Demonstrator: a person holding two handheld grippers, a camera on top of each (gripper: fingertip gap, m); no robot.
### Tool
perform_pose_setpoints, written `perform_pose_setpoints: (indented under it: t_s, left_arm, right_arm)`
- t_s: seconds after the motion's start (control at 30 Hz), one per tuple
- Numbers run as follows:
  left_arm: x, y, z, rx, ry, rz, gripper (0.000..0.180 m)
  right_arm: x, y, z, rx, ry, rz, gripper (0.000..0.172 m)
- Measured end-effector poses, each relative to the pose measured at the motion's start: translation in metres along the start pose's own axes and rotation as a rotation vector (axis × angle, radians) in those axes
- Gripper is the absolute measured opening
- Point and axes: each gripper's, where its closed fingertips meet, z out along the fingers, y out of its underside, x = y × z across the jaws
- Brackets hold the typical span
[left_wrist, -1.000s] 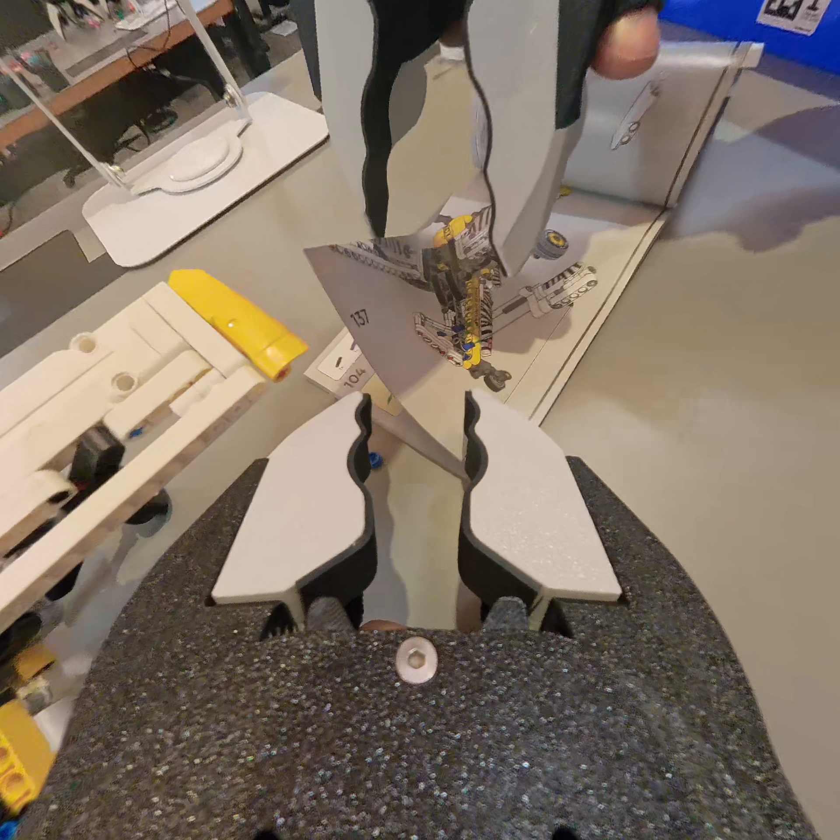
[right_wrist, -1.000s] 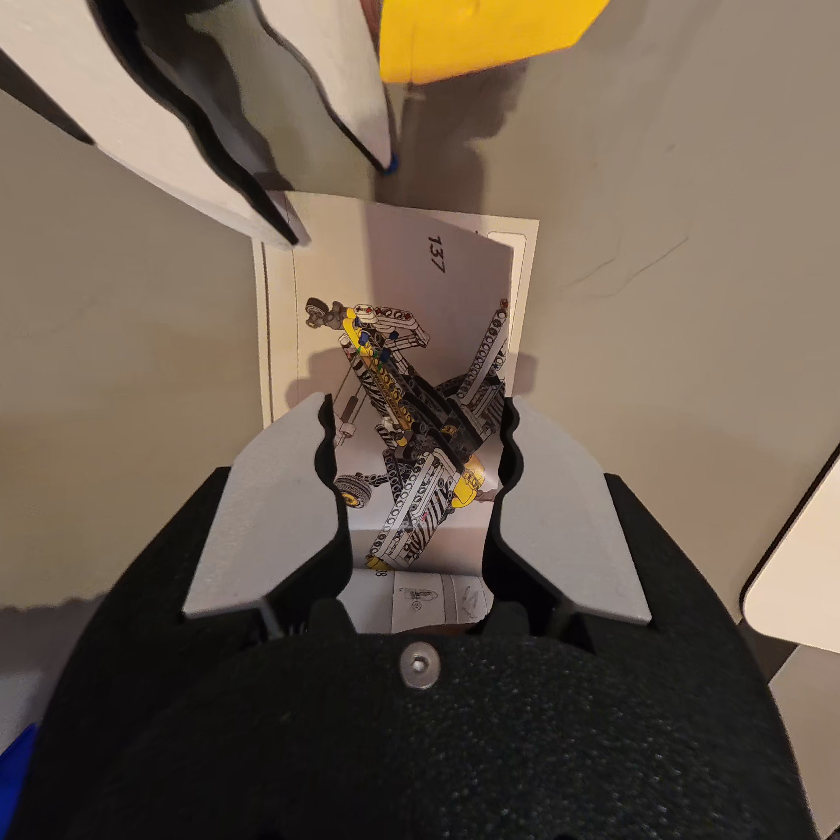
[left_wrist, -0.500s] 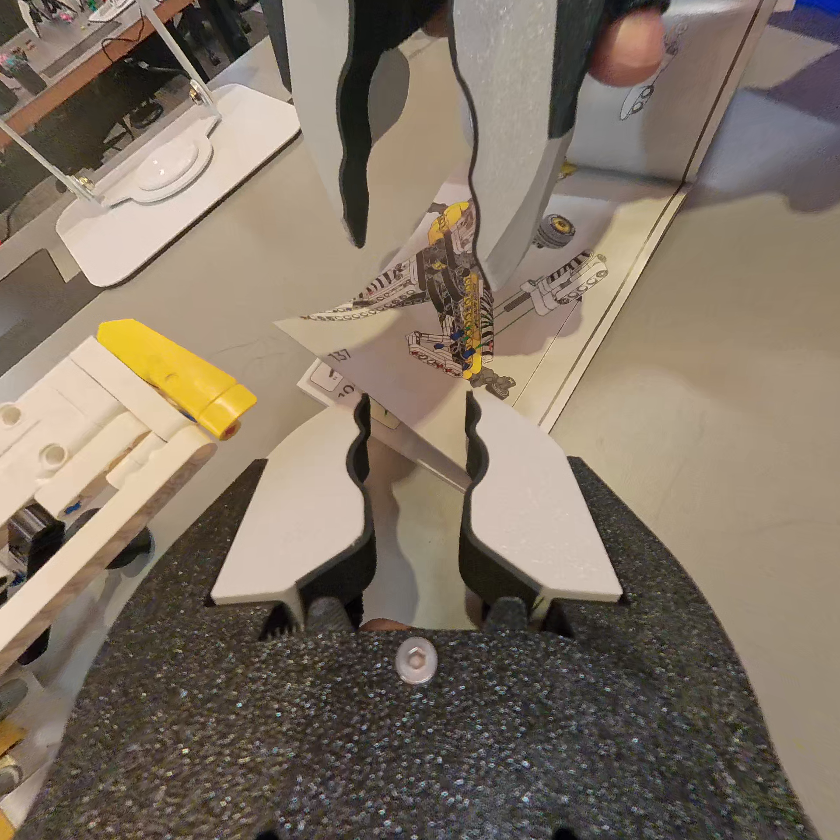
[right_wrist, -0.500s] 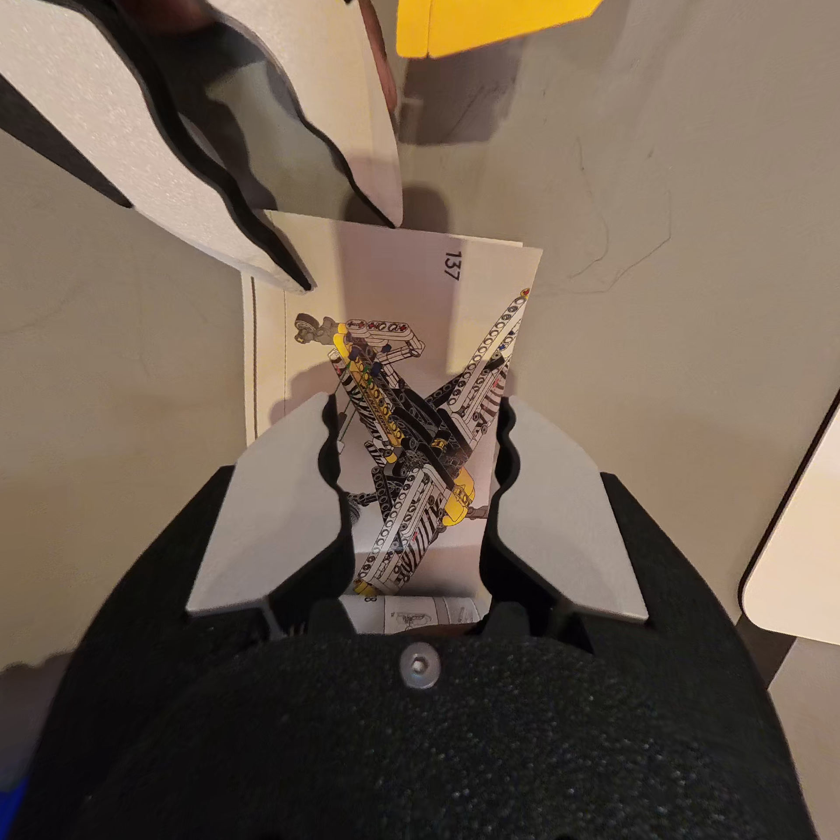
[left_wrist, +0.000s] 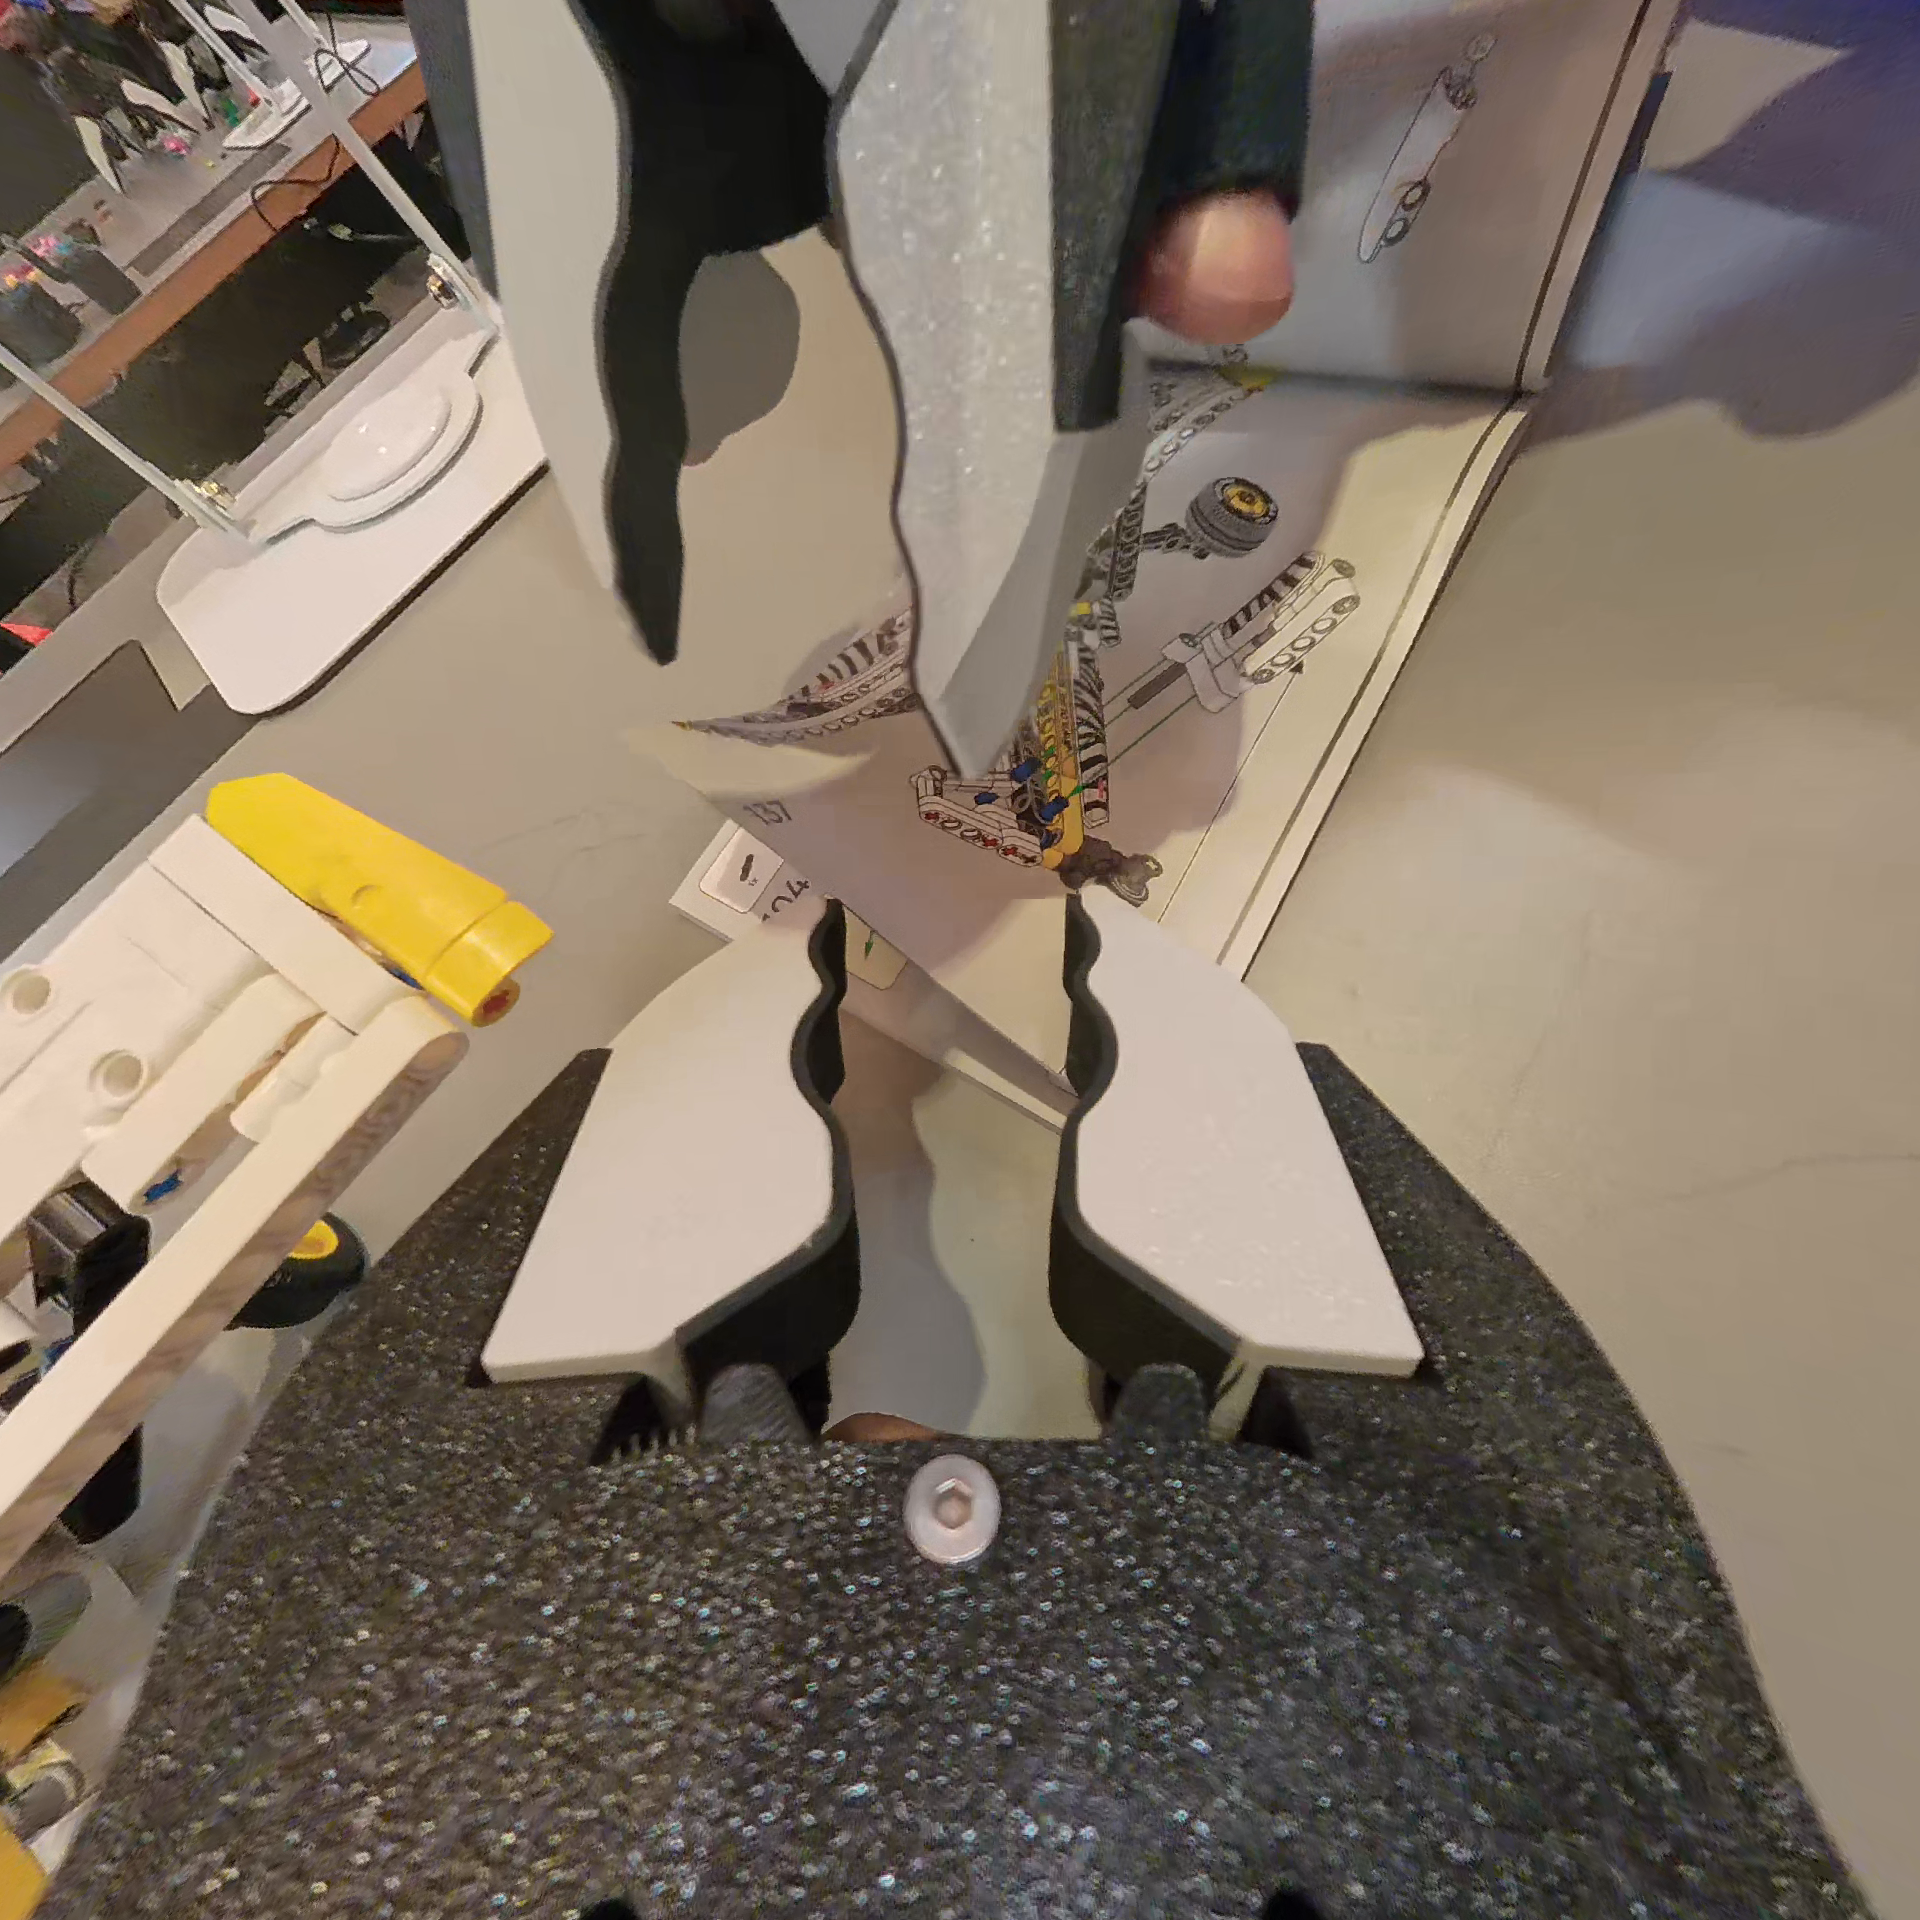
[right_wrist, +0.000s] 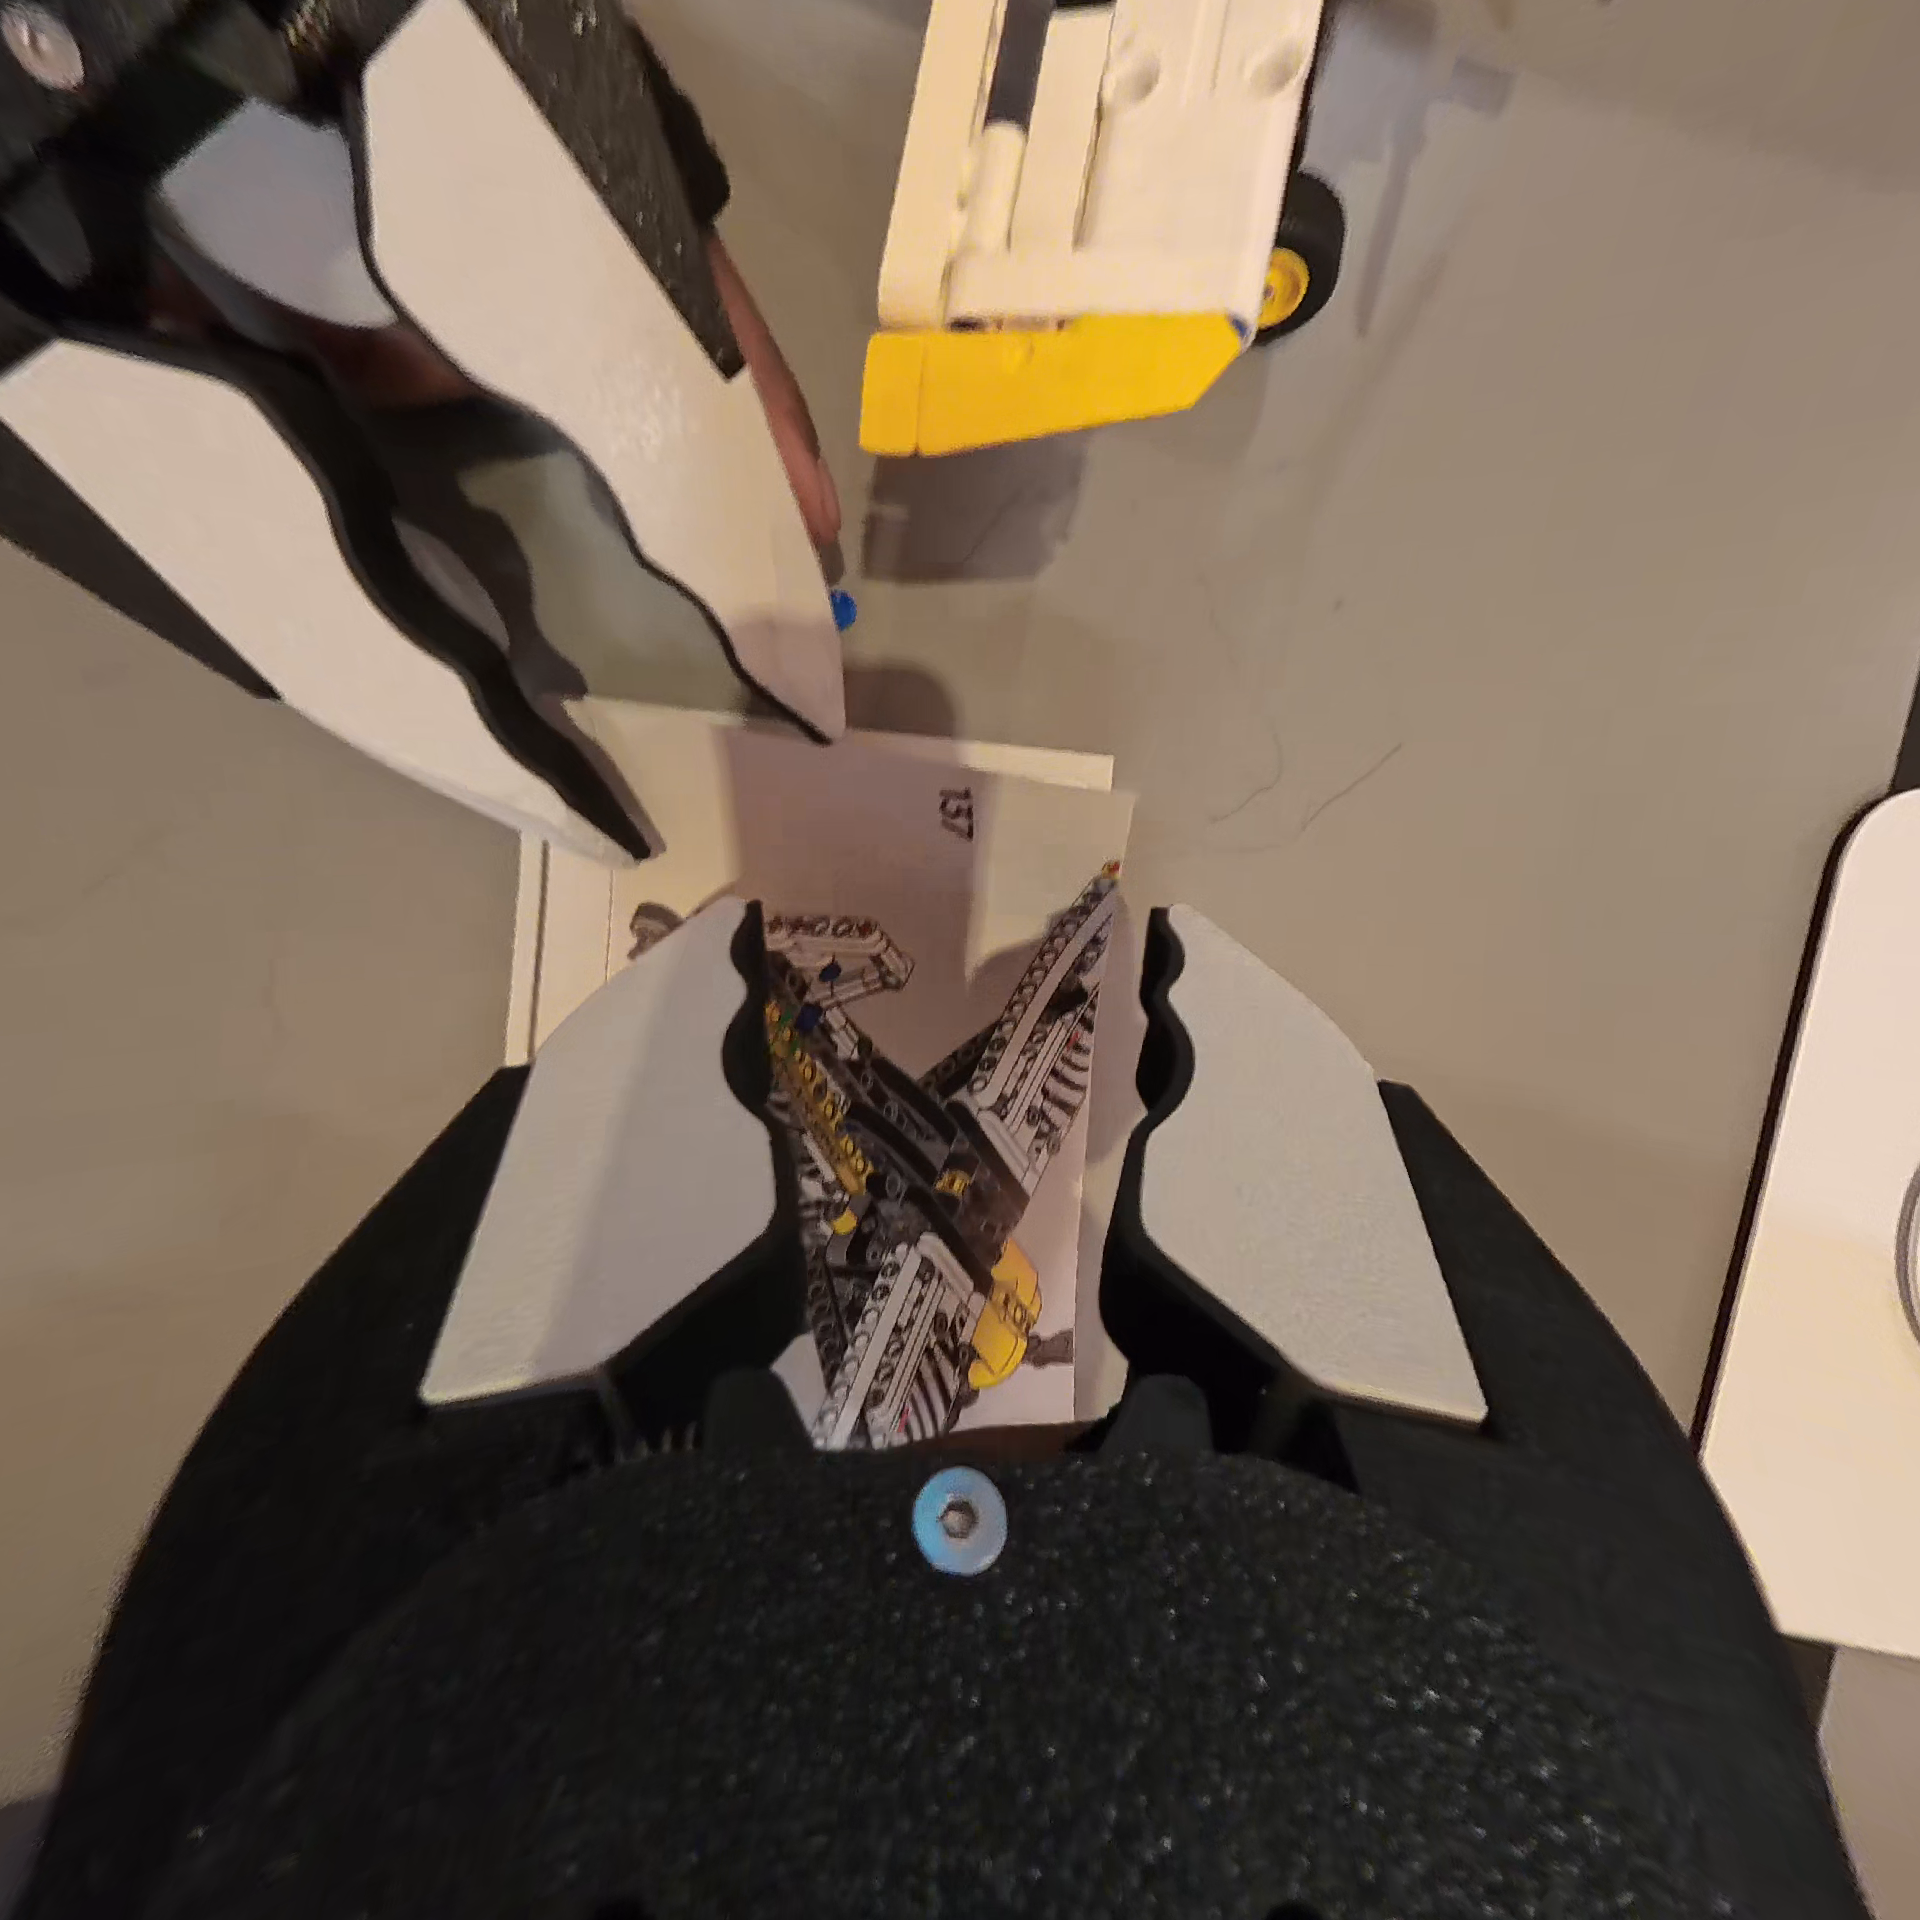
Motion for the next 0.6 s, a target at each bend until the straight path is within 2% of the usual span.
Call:
perform_pose_setpoints:
  t_s: [0.33, 0.6]
  left_arm:
    - [-0.0008, -0.0003, -0.0010, 0.009, 0.002, 0.003, 0.040]
    - [0.0007, -0.0004, -0.0013, 0.012, 0.009, 0.011, 0.040]
  right_arm:
    - [-0.0028, -0.0111, 0.0069, 0.101, -0.008, 0.027, 0.073]
    - [-0.0070, -0.0113, 0.0086, 0.106, -0.029, 0.019, 0.074]
